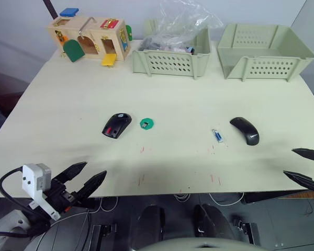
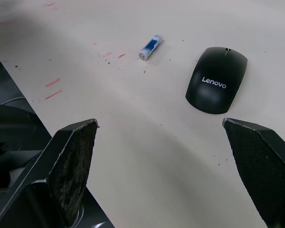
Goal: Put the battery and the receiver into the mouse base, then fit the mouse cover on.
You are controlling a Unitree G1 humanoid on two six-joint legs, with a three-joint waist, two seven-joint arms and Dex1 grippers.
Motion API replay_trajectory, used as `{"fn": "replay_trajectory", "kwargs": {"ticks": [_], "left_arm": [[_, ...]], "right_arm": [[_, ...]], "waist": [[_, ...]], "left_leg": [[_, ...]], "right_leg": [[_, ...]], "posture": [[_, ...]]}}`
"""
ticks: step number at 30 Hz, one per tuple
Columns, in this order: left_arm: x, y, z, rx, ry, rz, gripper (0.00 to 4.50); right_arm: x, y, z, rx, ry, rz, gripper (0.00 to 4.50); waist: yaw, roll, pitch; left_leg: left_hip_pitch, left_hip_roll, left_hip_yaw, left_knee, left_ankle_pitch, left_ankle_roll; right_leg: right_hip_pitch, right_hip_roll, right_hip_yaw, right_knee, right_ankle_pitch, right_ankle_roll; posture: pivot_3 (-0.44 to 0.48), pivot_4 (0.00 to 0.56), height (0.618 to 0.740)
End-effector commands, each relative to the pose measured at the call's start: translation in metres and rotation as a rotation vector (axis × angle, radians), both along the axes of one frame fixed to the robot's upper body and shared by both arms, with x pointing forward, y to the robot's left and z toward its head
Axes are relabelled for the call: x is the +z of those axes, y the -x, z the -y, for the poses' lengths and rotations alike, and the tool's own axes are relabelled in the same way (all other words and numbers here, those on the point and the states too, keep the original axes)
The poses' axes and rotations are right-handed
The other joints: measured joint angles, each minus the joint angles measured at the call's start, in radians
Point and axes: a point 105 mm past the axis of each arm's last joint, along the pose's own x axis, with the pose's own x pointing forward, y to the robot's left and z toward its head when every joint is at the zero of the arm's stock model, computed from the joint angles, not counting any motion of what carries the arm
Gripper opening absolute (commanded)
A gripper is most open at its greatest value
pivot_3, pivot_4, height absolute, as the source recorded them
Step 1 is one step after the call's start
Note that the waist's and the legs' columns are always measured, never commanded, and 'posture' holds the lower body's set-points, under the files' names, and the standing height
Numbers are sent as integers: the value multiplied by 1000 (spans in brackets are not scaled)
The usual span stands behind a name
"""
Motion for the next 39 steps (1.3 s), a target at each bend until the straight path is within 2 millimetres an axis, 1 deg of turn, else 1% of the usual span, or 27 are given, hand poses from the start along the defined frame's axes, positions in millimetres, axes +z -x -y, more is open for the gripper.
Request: {"fn": "replay_trajectory", "kwargs": {"ticks": [1, 2, 3, 4, 7, 9, 12, 15, 17, 19, 21, 24, 27, 28, 31, 35, 39], "left_arm": [[9, -6, -4, -1, -20, 42, 4500], [11, -9, -6, -1, -28, 53, 4500], [15, -14, -8, 2, -27, 70, 4500], [18, -17, -9, 3, -26, 81, 4500], [30, -31, -10, -17, -74, 122, 4500], [37, -40, -13, -7, -110, 131, 4500], [40, -52, -15, -1, -150, 100, 4500], [45, -68, -15, 28, -141, 60, 4500], [46, -75, -15, 44, -178, 21, 4500], [51, -89, -8, 33, -177, 8, 4500], [53, -103, -1, 18, -207, -9, 4500], [52, -123, 1, 55, -273, -39, 4500], [53, -134, 6, 29, -311, -56, 4500], [51, -138, 9, 20, -323, -73, 4500], [47, -152, 9, 38, -370, -110, 4500], [42, -164, 10, 45, -400, -136, 4500], [34, -171, 11, 45, -425, -166, 4500]], "right_arm": [[7, 0, -4, 2, -15, 54, 4435], [9, 0, -10, 13, -34, 67, 4435], [14, -1, -22, 43, -64, 80, 4435], [17, -1, -29, 65, -84, 87, 4435], [38, -7, -60, 142, -151, 149, 4435], [49, -9, -77, 186, -173, 179, 4435], [60, -8, -97, 255, -193, 201, 4435], [70, -2, -115, 332, -198, 243, 4435], [72, 2, -123, 379, -194, 231, 4435], [78, 4, -134, 402, -216, 229, 4435], [83, 6, -142, 417, -223, 233, 4435], [86, 9, -147, 416, -228, 239, 4435], [90, 10, -153, 417, -237, 241, 4435], [91, 10, -155, 415, -242, 245, 4435], [95, 13, -159, 410, -253, 253, 4435], [96, 14, -165, 402, -259, 255, 4435], [97, 15, -167, 392, -265, 254, 4435]], "waist": [[0, 0, 0], [1, 0, 0], [1, 0, 0], [3, 2, 0], [1, 3, 0], [1, 3, 0], [2, 3, 0], [6, 3, 1], [5, 2, 0], [4, 2, 1], [2, 1, 1], [3, 1, 1], [1, 0, 2], [0, -1, 2], [2, -1, 2], [2, -3, 3], [1, -3, 3]], "left_leg": [[0, 0, 0, 0, 0, 0], [0, 0, 0, 0, 0, 0], [0, 0, 0, 0, 0, 0], [0, 0, 0, 0, 0, 0], [0, 0, -1, 0, 0, 0], [0, 0, -1, 0, 0, 0], [0, 0, -1, 0, 0, 0], [-1, 0, -1, 0, 0, 0], [-1, 0, -1, 0, 0, 0], [0, 0, -1, 0, 0, 0], [0, -1, -2, 0, 0, 0], [0, -2, -2, 0, 0, 0], [0, -2, -2, 0, 0, 0], [0, -2, -1, 0, 0, 0], [0, -2, -1, 0, 0, 0], [0, -2, -1, 0, 0, 0], [-1, -2, -1, 0, 0, 0]], "right_leg": [[0, 0, 0, 0, 0, 0], [0, 0, 0, 0, 0, 0], [0, 0, 0, 0, 0, 0], [0, 0, -1, 0, 0, 0], [0, 1, -1, 1, 0, 0], [0, 1, -1, 1, 0, 0], [0, 1, -1, 1, 2, -4], [0, 0, -1, 0, 2, -4], [0, 0, -1, 1, 2, -3], [1, 0, -1, 1, 2, -3], [1, 0, -2, 1, 2, -3], [1, 1, -2, 1, 3, -4], [1, 1, -1, 1, 3, -4], [1, 1, -1, 1, 3, -4], [1, 1, -1, 2, 3, -4], [1, 1, -1, 1, 3, -4], [1, 1, -1, 1, 3, -3]], "posture": [[0, 150, 740], [0, 150, 740], [0, 150, 740], [0, 150, 740], [0, 150, 740], [0, 150, 740], [0, 150, 740], [0, 150, 740], [0, 150, 740], [0, 150, 740], [0, 150, 740], [0, 150, 740], [0, 150, 740], [0, 150, 740], [0, 150, 740], [0, 150, 740], [0, 150, 740]]}}
